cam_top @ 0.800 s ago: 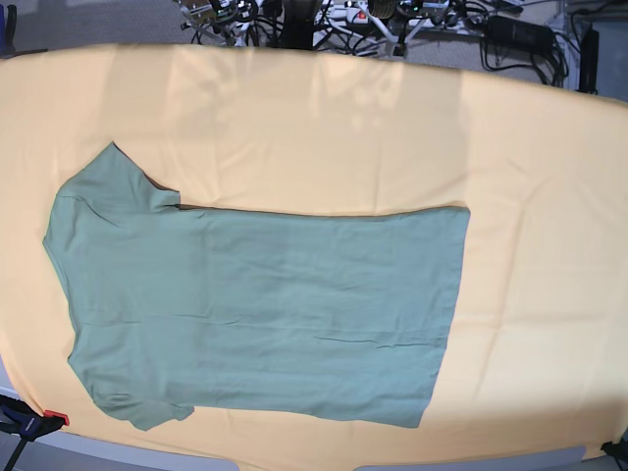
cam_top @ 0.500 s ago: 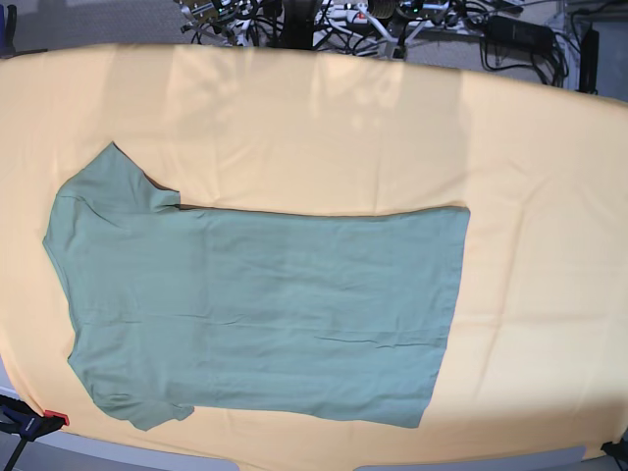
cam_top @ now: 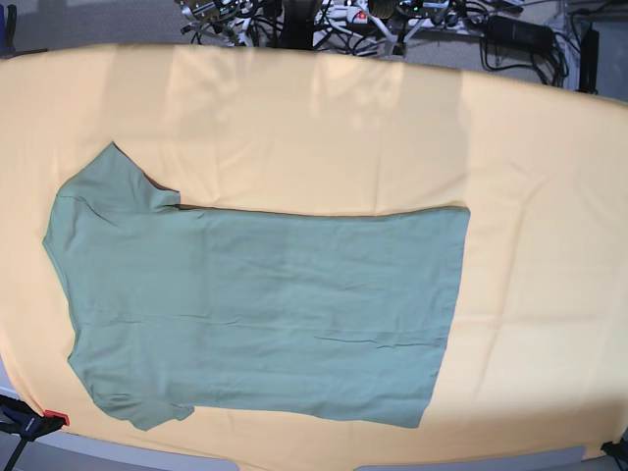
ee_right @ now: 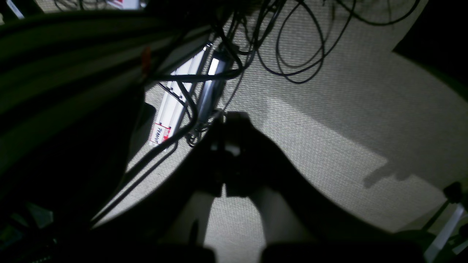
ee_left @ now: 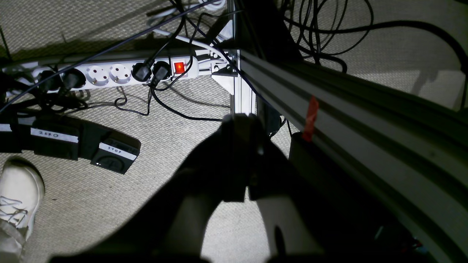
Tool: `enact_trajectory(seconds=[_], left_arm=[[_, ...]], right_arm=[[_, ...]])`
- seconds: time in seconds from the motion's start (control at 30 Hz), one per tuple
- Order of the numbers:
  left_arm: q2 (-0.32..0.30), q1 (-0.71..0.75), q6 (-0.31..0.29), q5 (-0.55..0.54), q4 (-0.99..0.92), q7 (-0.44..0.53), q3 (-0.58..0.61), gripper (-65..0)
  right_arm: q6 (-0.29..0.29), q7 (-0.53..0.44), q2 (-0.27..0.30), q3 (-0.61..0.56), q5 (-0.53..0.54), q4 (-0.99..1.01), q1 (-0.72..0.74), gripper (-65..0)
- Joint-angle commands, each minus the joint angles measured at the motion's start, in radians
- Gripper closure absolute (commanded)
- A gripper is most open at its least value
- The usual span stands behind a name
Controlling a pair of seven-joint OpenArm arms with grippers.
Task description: Fold the T-shirt properly
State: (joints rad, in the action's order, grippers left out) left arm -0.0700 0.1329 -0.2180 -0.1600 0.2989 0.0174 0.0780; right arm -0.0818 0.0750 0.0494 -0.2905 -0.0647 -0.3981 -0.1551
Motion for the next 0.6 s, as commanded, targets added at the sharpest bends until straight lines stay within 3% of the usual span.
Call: enact_trajectory(seconds=[0.0,0.23,0.33,0.57], left_arm=[[-0.003,0.002,-0.006,-0.005,0.004,0.0,0.0,0.0],[-0.003,0.013,-0.006,0.072,0.01,-0.024,0.0,0.0],[-0.006,0.05,-0.006,0.104,0.051,-0.067,0.0,0.0],[-0.084,0.219,-0.026,0.039,0.298,-0.206,0.06,0.0]], right_arm=[[-0.004,-0.006,0.0,0.002,-0.016,-0.006,-0.003,0.0],[-0.012,0.018,0.001,0.002,-0.022,-0.007,-0.016,0.0],[-0.061,0.061,0.008,0.002,-0.023,-0.045,-0.053,0.0],[-0.135,0.225,0.073,0.002,-0.018,-0.347,-0.267,0.0]])
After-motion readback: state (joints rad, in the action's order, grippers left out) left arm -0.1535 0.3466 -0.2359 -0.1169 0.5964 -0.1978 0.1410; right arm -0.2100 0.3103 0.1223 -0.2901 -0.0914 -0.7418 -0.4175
